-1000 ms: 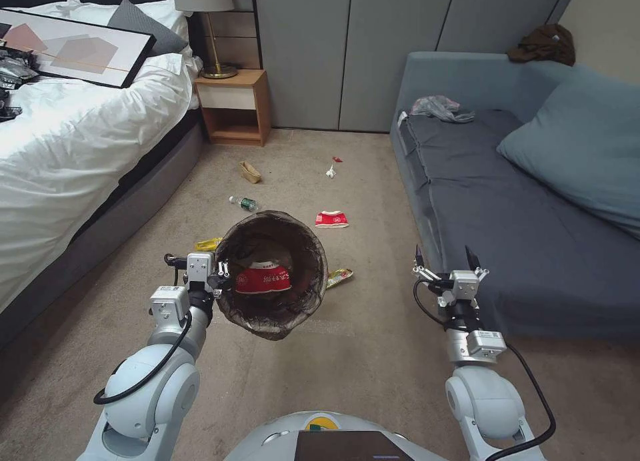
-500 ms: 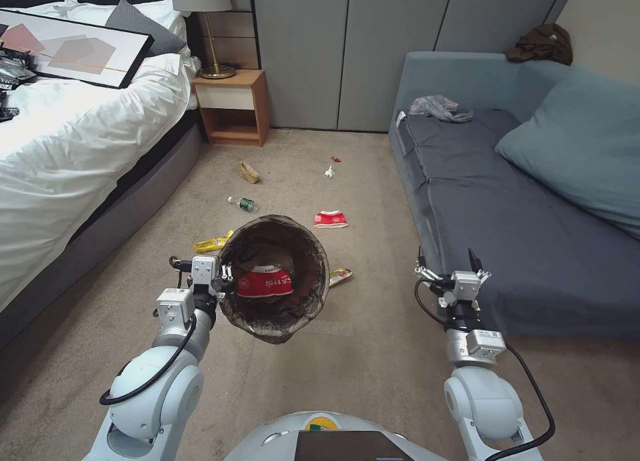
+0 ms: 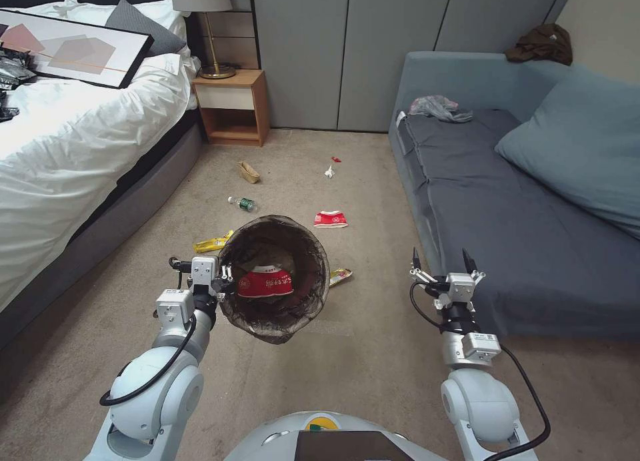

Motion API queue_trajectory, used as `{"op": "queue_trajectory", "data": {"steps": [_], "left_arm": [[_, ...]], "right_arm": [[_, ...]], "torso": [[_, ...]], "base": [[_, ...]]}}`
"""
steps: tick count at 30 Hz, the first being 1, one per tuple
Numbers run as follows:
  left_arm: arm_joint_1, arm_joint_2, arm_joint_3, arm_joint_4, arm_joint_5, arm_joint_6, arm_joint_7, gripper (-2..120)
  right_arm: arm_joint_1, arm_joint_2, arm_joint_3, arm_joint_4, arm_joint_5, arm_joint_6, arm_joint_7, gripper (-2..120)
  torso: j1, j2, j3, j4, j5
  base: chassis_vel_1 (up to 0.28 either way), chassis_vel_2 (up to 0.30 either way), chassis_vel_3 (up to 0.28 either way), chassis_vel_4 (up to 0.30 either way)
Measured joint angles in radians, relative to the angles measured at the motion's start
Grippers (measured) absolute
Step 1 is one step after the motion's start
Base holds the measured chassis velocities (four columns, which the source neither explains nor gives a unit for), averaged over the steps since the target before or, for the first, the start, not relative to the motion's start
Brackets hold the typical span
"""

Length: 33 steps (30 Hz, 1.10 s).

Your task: Pick up the trash bin, then pick up the garbage from the floor and place it into the trash bin.

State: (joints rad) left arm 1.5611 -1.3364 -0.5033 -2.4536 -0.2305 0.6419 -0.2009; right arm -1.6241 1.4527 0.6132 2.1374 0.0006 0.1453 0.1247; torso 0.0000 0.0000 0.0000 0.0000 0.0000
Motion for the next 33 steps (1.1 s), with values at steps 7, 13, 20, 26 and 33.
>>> {"op": "queue_trajectory", "data": {"steps": [7,13,20,26,33], "left_arm": [[-0.002,0.000,0.000,-0.002,0.001,-0.005,0.007,0],[-0.002,0.000,0.000,-0.001,0.000,-0.011,0.009,0],[-0.001,0.003,0.003,-0.001,-0.012,-0.012,0.011,0],[-0.001,0.005,0.004,-0.001,-0.021,-0.013,0.010,0],[-0.001,0.008,0.004,-0.001,-0.028,-0.013,0.005,0]], "right_arm": [[-0.001,0.001,0.000,-0.002,-0.007,0.006,0.000,100],[-0.003,0.003,-0.001,-0.005,-0.013,0.009,0.002,100],[-0.004,0.003,0.000,-0.008,-0.019,0.017,0.003,100],[-0.007,0.003,-0.004,-0.008,-0.021,0.018,0.005,100],[-0.007,0.003,-0.008,-0.010,-0.026,0.020,0.005,100]], "torso": [[0.000,0.000,0.000,0.0000,0.0000],[0.000,0.000,0.000,0.0000,0.0000],[0.000,0.000,0.000,0.0000,0.0000],[0.000,0.000,0.000,0.0000,0.0000],[0.000,0.000,0.000,0.0000,0.0000]], "base": [[0.000,0.000,0.000,0.000],[0.000,0.000,0.000,0.000],[0.000,0.000,0.000,0.000],[0.000,0.000,0.000,0.000],[0.000,0.000,0.000,0.000]]}}
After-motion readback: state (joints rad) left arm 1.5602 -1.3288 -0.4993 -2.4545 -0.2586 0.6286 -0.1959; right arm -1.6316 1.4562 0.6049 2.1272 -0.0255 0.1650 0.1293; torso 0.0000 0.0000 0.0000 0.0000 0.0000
